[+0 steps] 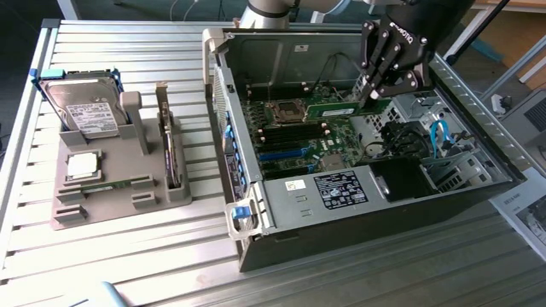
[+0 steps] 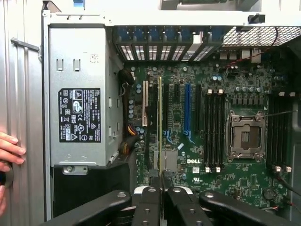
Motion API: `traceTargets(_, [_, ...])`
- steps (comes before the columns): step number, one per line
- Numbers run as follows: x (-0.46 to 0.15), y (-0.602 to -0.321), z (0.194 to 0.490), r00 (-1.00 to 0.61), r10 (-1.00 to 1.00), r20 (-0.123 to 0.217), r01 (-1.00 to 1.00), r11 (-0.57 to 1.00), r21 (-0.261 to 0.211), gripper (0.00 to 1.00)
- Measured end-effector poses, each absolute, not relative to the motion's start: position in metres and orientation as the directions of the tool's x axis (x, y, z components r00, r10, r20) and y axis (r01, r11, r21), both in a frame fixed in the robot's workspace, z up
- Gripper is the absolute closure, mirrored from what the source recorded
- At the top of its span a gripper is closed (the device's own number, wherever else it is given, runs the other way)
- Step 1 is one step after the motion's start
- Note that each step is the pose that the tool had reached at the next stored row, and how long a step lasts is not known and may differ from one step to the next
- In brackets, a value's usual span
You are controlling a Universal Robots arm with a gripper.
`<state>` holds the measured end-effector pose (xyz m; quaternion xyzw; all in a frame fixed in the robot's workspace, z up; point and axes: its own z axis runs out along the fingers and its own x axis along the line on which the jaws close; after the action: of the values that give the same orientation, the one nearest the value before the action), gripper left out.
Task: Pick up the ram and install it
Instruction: 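Pick up the ram and move it above insertion slot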
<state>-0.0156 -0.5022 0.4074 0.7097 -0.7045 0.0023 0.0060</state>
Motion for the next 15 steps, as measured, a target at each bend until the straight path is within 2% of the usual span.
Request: traceTargets(15, [-0.011, -0.48, 0.404, 0.007, -1.0, -0.026, -1.0, -0.007, 0.004, 0.88])
